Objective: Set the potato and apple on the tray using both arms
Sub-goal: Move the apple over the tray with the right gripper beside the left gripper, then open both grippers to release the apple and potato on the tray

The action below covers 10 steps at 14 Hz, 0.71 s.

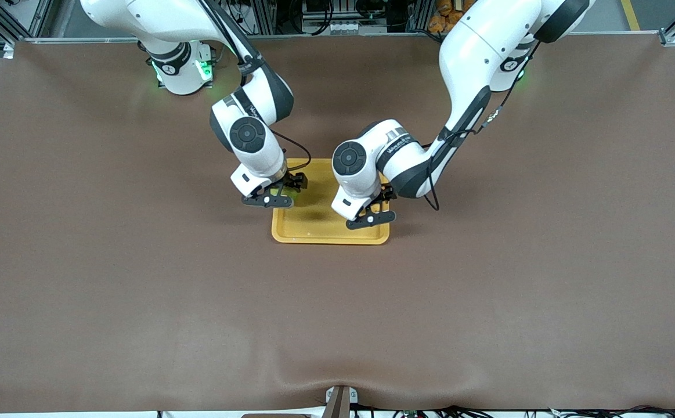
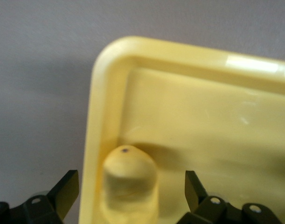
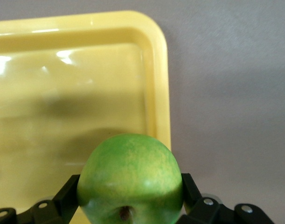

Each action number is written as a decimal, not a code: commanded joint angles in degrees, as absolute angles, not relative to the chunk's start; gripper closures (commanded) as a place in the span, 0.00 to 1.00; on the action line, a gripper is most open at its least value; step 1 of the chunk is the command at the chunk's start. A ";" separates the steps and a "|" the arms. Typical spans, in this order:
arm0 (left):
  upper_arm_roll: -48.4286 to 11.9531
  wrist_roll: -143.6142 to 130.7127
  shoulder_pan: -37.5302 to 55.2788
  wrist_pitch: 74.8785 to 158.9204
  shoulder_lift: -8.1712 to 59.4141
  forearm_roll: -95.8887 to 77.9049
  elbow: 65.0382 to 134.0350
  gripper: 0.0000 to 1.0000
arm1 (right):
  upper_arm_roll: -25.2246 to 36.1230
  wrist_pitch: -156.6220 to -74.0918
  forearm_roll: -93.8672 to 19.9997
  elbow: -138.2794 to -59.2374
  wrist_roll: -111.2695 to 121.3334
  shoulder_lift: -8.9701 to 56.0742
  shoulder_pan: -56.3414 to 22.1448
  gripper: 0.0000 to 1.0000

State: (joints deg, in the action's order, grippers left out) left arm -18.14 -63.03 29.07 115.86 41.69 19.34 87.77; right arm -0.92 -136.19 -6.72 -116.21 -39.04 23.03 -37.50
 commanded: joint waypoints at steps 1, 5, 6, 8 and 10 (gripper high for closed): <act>-18.11 -61.36 28.31 110.94 36.49 20.30 88.68 0.00 | -0.35 -137.98 -7.29 -115.58 -42.09 24.34 -39.55 0.46; -20.30 -53.89 21.90 105.74 29.73 15.05 88.59 0.00 | -0.35 -139.04 -7.29 -115.05 -42.63 25.49 -39.64 0.42; -20.74 -52.22 20.23 105.12 27.62 13.29 88.59 0.00 | -0.35 -139.13 -7.29 -114.96 -42.71 25.66 -39.64 0.41; -20.74 -46.53 16.54 101.71 23.14 9.43 88.59 0.00 | -0.35 -139.57 -7.21 -114.09 -44.90 26.54 -39.81 0.33; -20.74 -41.24 12.76 97.40 18.92 7.74 88.24 0.00 | -0.26 -139.57 -7.21 -113.03 -46.57 27.16 -40.60 0.06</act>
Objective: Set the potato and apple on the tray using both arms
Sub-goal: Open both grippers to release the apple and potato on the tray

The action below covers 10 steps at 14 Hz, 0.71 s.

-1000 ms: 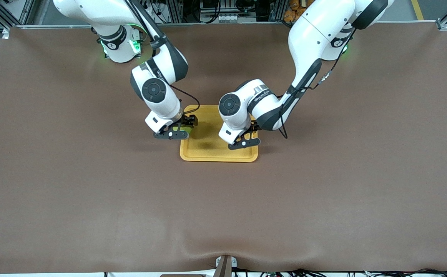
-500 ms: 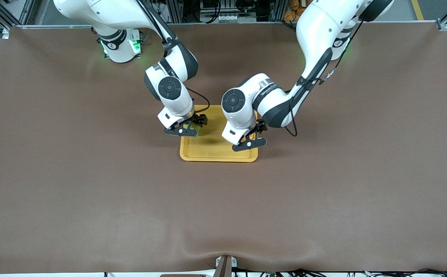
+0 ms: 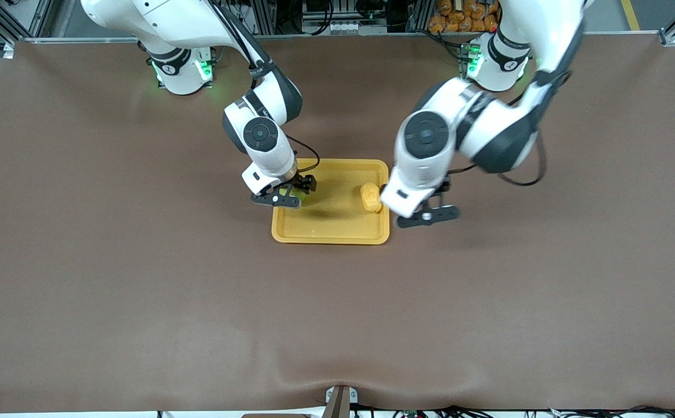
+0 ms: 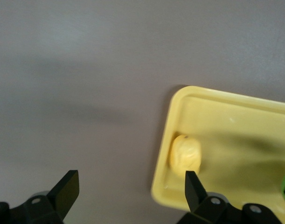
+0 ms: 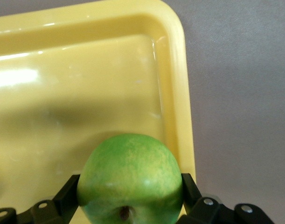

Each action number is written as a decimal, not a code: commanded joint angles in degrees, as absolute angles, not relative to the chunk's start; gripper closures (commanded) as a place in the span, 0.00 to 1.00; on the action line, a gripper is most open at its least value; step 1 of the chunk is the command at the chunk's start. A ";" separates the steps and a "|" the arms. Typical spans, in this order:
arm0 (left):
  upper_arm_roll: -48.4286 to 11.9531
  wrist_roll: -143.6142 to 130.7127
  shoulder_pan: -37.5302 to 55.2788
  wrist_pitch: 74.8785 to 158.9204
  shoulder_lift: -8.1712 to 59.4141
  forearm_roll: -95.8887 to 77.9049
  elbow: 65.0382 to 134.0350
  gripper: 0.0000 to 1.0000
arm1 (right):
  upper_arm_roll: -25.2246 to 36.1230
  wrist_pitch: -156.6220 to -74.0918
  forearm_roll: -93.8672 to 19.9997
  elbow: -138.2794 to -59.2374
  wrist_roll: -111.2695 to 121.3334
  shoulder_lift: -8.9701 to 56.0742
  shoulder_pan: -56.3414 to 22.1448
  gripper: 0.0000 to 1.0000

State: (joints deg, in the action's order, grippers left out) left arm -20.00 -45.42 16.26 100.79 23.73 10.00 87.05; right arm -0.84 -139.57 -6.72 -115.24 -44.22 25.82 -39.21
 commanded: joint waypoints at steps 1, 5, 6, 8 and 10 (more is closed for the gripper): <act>-20.74 -40.70 11.35 95.47 16.55 7.21 88.24 0.00 | -0.26 -139.57 -7.12 -113.03 -47.02 27.16 -40.61 0.00; -20.65 -37.28 5.02 91.15 8.81 7.03 88.15 0.00 | 0.00 -138.78 -6.86 -112.94 -46.76 26.37 -39.90 0.00; -20.65 -35.70 3.62 89.66 7.05 7.03 88.42 0.00 | 0.09 -138.43 -6.86 -113.03 -46.67 25.58 -39.73 0.00; -20.04 -33.50 1.77 88.59 4.32 7.03 88.07 0.00 | 0.35 -136.68 -6.86 -112.94 -46.32 23.74 -39.38 0.00; -20.21 -32.79 -2.96 88.59 1.77 7.03 87.89 0.00 | 0.44 -133.70 -6.51 -112.94 -45.45 21.37 -37.45 0.00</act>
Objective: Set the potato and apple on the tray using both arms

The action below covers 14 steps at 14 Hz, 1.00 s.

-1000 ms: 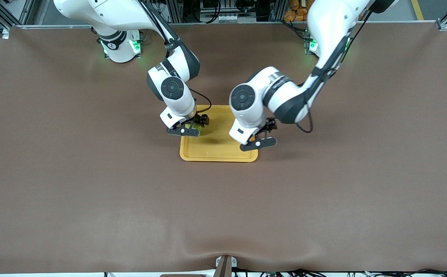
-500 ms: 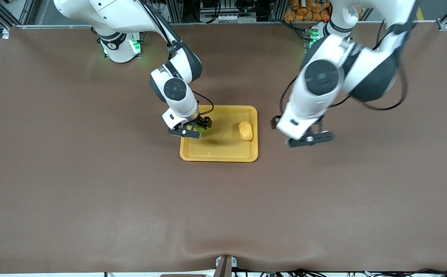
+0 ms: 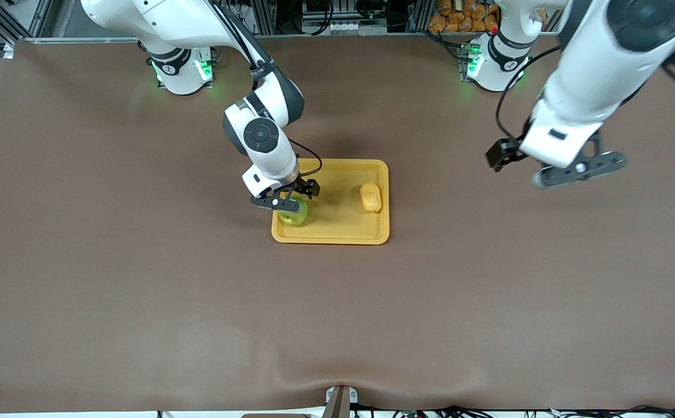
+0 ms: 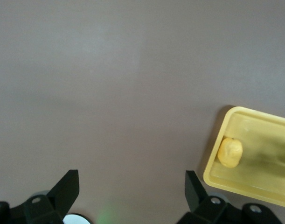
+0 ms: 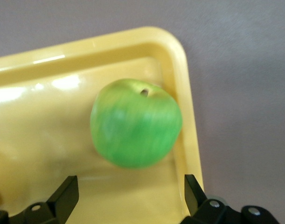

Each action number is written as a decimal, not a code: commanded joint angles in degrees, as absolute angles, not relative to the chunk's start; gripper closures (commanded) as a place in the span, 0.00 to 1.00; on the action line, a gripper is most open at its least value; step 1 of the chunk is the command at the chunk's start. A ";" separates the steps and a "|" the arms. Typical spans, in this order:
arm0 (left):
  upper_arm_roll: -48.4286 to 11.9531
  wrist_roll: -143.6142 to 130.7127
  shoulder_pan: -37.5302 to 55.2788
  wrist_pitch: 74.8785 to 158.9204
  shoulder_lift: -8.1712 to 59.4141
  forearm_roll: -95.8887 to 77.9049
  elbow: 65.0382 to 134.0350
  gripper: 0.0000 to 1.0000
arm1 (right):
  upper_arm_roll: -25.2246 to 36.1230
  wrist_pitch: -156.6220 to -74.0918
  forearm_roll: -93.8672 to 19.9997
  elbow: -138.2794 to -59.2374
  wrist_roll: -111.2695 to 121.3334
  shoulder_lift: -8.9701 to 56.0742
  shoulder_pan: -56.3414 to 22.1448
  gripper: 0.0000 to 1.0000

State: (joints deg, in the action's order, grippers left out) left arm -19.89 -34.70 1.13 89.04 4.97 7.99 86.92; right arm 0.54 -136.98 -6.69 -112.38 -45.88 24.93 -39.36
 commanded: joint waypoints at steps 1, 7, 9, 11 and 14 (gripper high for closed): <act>-20.21 -29.91 -5.34 88.59 0.71 7.03 87.80 0.00 | 0.44 -132.03 -6.50 -112.94 -44.13 20.05 -36.22 0.00; -20.13 -13.47 -12.74 86.84 -3.16 6.86 87.71 0.00 | 0.35 -120.33 -6.59 -112.15 -22.36 12.05 -22.78 0.00; -18.21 -10.04 -12.31 86.84 -3.86 5.90 87.98 0.00 | 0.35 -118.14 -6.59 -112.15 -16.81 9.16 -18.31 0.00; -5.96 -7.31 -1.73 86.14 -4.74 4.05 88.85 0.00 | 0.35 -116.20 -6.59 -112.15 -13.37 6.43 -15.13 0.00; -2.99 -3.43 -0.35 83.94 -5.80 1.32 89.99 0.00 | 0.44 -109.97 -6.59 -110.05 -11.69 2.47 -12.13 0.00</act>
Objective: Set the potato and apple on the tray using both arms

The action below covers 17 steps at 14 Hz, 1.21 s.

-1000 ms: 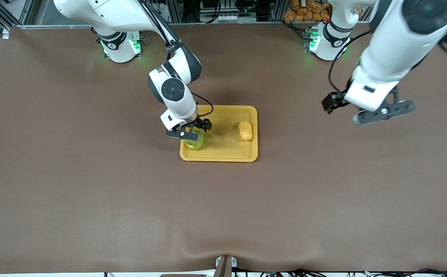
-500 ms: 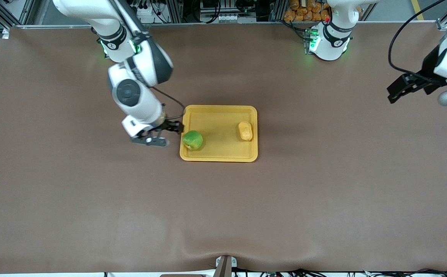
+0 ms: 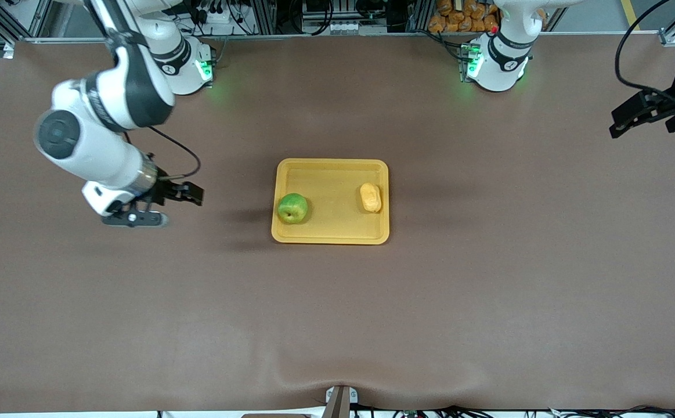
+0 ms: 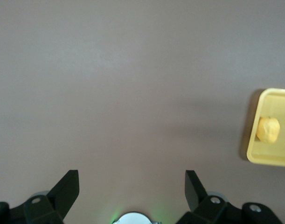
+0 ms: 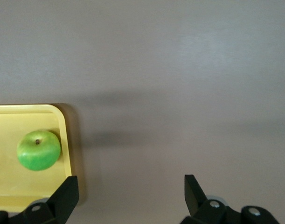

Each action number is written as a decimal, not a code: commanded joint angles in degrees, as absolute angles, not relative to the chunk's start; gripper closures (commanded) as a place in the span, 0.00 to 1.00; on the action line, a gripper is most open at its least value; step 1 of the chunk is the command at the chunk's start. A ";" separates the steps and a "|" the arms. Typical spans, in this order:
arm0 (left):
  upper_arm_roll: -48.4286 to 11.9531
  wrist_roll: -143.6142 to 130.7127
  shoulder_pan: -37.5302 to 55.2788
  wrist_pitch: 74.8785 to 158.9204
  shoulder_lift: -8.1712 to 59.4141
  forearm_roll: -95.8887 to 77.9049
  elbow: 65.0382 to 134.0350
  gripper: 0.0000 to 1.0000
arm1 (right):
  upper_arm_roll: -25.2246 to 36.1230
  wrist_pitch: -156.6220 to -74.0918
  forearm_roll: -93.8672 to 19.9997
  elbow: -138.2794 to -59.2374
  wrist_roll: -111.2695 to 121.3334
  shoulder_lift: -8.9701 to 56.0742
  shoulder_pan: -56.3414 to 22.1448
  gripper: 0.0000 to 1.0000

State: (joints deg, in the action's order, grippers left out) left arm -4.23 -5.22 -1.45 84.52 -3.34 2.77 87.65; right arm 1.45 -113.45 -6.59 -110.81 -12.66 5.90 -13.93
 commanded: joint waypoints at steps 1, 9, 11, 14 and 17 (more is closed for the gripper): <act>-3.08 -3.43 -0.35 84.02 -6.06 1.23 90.96 0.00 | 0.87 -106.56 -6.42 -107.60 -11.34 2.03 -11.69 0.00; -6.33 -4.48 -0.62 84.11 -8.97 1.23 94.40 0.00 | 0.70 -86.95 -2.03 -90.81 1.49 0.45 -2.12 0.00; -6.06 -4.48 -0.62 84.11 -8.09 1.32 93.61 0.00 | 0.70 -80.71 -1.76 -86.07 1.06 0.18 -0.71 0.00; -5.71 -4.22 -0.70 83.85 -8.35 1.32 92.73 0.00 | 0.62 -78.76 -0.97 -84.81 -1.56 -1.31 0.44 0.00; -5.19 -3.34 -1.58 81.67 -8.61 1.23 92.64 0.00 | -0.78 -77.69 -0.88 -85.25 -5.97 -2.81 0.96 0.00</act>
State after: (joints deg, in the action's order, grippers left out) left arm -5.60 -4.46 -0.78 83.87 -7.69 2.06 92.93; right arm 1.46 -78.46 -2.01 -84.93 -3.44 -1.54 -0.58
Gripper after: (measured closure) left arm 0.000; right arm 0.000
